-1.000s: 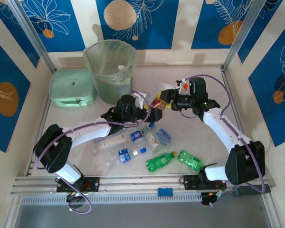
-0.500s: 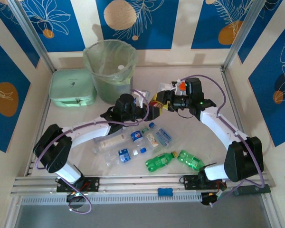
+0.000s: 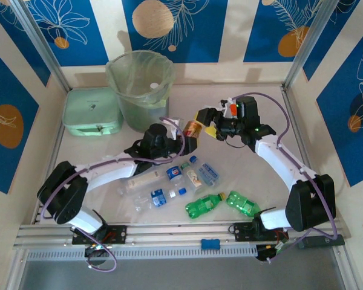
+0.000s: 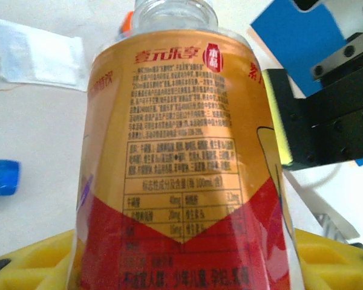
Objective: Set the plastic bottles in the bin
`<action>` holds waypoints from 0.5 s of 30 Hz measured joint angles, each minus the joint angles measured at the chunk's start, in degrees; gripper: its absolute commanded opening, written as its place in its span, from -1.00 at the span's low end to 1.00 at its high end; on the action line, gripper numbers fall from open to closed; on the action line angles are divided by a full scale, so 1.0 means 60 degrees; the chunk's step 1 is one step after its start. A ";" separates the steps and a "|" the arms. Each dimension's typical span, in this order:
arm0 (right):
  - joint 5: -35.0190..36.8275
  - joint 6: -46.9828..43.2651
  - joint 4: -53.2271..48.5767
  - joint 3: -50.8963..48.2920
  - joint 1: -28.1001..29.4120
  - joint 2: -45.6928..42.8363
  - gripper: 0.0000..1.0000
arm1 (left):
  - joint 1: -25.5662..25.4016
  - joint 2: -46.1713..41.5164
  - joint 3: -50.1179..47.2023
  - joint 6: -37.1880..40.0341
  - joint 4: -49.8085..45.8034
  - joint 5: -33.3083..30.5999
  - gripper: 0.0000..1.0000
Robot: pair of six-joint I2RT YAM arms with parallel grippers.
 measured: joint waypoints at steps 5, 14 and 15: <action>0.1107 0.0007 -0.0233 -0.0157 -0.0248 -0.0455 0.93 | 0.0211 -0.0856 -0.0178 0.0211 -0.0521 -0.0637 -0.06; 0.2142 0.0036 -0.0484 -0.0721 -0.0331 -0.0994 0.93 | 0.1086 -0.2055 0.1137 0.1719 -0.2095 -0.1264 -0.06; 0.2182 0.0040 -0.0506 -0.0776 -0.0331 -0.0994 0.93 | 0.1246 -0.2080 0.1413 0.1869 -0.2255 -0.1271 -0.06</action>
